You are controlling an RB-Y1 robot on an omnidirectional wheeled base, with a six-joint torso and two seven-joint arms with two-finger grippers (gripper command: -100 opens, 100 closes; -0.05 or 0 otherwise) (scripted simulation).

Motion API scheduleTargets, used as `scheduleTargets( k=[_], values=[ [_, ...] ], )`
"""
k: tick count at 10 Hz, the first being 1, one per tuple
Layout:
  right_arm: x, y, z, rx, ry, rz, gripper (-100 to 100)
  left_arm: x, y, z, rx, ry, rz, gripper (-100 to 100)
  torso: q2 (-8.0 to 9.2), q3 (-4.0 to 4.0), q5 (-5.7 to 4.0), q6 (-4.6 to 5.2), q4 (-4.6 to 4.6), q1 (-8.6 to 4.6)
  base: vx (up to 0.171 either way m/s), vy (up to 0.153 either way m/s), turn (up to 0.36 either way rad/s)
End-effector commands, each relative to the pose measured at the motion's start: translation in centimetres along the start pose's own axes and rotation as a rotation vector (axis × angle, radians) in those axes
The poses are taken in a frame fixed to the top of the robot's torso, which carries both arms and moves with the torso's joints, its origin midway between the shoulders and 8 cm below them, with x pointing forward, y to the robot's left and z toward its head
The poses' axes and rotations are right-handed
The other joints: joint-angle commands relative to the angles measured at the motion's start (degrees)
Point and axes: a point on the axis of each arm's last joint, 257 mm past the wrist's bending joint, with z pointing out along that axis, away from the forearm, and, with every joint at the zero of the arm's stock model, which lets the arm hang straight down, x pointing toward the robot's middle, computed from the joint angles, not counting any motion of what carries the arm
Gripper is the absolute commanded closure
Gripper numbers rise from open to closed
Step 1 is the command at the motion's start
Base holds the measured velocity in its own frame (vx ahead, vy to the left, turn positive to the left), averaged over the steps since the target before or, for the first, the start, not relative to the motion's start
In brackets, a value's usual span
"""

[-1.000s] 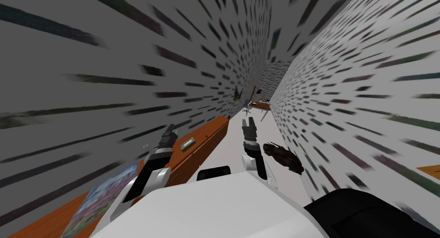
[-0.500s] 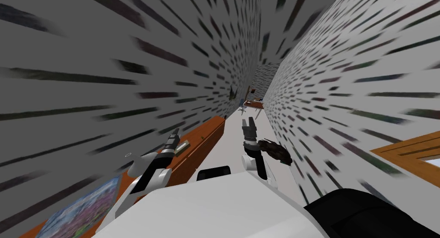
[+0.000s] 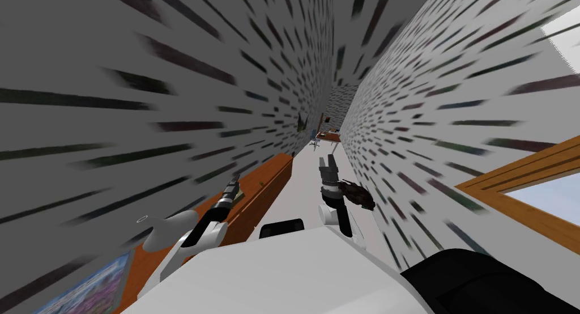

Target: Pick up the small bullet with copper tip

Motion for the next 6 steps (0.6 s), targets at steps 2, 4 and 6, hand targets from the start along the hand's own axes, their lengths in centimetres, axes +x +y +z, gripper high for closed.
scheduleTargets(
  k=[2, 4, 6],
  values=[
    [0.0, 0.0, 0.0, 0.0, 0.0, 0.0, 0, 0.7, 3.7, 0.1, -0.107, 0.024, 0.012, -100, -0.02, -0.01, 0.0, 0.04, 0.0, -0.01, 0.025, -0.032, -0.139],
    [0.0, 0.0, 0.0, 0.0, 0.0, 0.0, 0, 1.3, 6.7, 0.0, -0.192, 0.046, 0.022, -100, -0.06, -0.03, 0.0, 0.03, -0.01, -0.02, 0.036, -0.036, -0.144],
    [0.0, 0.0, 0.0, 0.0, 0.0, 0.0, 0, 1.9, 9.7, -0.2, -0.277, 0.069, 0.03, -100, -0.07, -0.04, 0.0, 0.03, -0.01, 0.01, 0.036, -0.03, -0.15]
  ],
)
